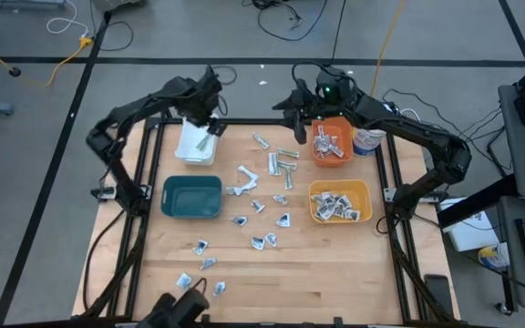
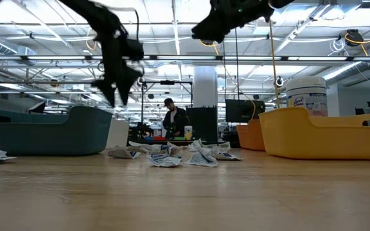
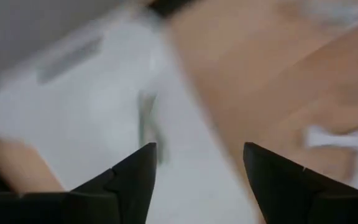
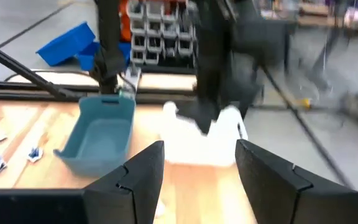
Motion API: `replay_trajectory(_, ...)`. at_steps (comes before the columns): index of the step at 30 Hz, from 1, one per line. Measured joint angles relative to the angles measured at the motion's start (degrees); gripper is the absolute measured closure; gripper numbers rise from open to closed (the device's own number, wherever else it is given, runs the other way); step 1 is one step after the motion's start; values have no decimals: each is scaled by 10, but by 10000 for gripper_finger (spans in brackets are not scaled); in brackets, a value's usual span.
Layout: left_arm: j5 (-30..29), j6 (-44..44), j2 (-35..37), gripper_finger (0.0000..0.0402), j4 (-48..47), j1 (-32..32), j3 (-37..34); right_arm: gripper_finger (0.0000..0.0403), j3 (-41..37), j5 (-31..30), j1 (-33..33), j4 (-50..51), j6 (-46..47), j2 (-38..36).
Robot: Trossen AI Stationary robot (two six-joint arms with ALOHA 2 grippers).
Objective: Pick & Place First Aid Supplies
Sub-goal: Put the bandage into the white bin
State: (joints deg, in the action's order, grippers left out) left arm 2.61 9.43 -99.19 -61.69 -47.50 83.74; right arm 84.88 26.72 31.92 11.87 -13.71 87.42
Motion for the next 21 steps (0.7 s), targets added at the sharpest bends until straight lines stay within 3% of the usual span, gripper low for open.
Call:
replay_trajectory(5, 54, -45, 91, 147, 176, 33, -25, 209, 0, -2, 20, 69, 10, 0)
replay_trajectory(14, 181, -37, 232, 146, 577, 80, -226, 209, 0, -118, 27, 160, 5, 2)
replay_trajectory(17, 211, -28, 240, 146, 651, 100, -268, 199, 0, -145, 24, 187, -5, 20)
replay_trajectory(21, 246, -6, 241, 147, 673, 124, -281, 169, 0, -188, 26, 238, 21, 57)
